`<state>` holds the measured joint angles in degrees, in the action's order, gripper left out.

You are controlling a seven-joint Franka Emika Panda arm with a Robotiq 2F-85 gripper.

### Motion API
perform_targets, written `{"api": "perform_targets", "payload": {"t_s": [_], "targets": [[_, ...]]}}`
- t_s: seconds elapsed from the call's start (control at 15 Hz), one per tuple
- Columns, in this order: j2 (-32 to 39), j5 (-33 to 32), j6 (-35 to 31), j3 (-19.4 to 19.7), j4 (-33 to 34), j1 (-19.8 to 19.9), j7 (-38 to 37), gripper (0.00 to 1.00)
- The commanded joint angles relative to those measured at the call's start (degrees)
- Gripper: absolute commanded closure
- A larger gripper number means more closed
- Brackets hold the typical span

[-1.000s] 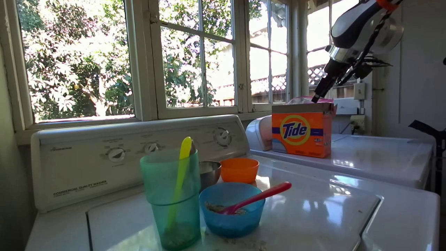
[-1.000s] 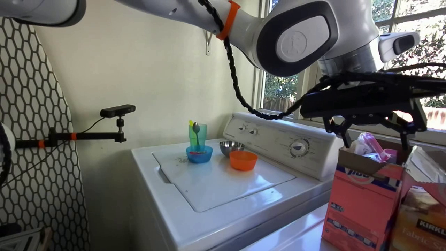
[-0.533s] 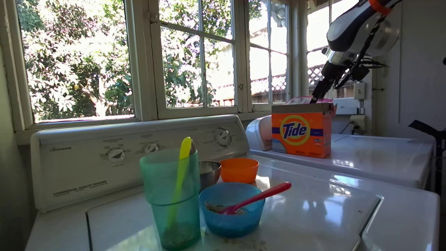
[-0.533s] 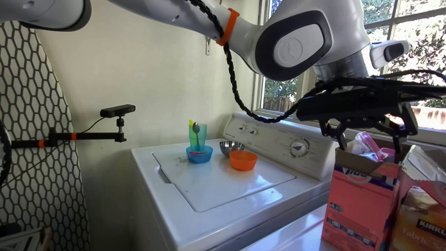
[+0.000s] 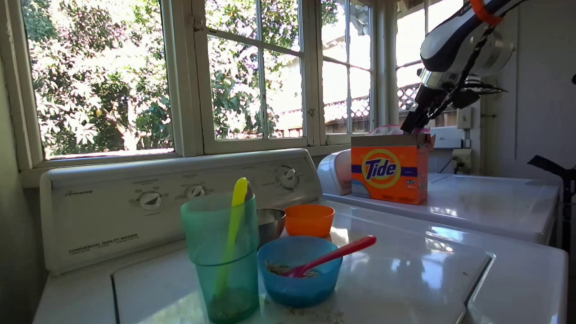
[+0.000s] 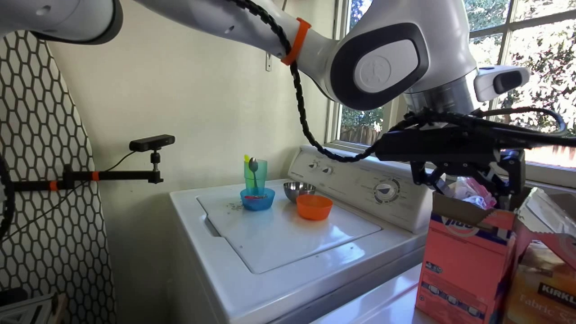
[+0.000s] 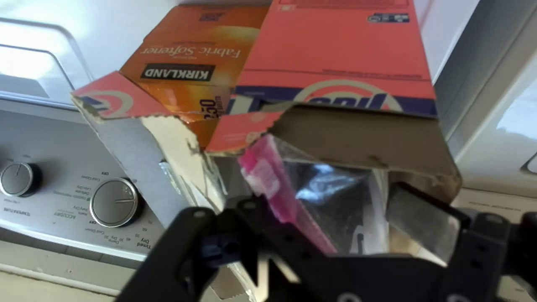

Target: Remove the plastic bag in the box, then put it down

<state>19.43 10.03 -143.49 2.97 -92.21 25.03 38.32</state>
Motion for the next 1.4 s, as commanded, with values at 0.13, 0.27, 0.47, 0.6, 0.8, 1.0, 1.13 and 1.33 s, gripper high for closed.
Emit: {"api": "perform_targets", "payload": {"t_s": [0.13, 0.27, 0.47, 0.6, 0.8, 1.0, 1.13, 1.33], "targets": [[1.2, 0.0, 1.7, 1.6, 0.8, -1.8, -3.8, 0.73], [1.3, -0.1, 1.5, 1.6, 1.2, -2.0, -4.5, 0.88], [1.2, -0.5, 0.7, 1.8, 1.9, -2.4, -5.9, 1.00], [1.0, -0.8, -0.2, 2.0, 2.4, -2.8, -6.8, 1.00], [0.9, -1.0, -1.6, 2.1, 3.7, -3.2, -8.1, 1.00], [1.2, -1.3, -3.7, 2.2, 5.0, -3.7, -9.9, 1.00], [1.5, -1.5, -4.3, 2.3, 6.0, -4.0, -11.4, 1.00], [2.0, -1.3, -4.5, 2.4, 7.7, -4.3, -13.6, 1.00]]}}
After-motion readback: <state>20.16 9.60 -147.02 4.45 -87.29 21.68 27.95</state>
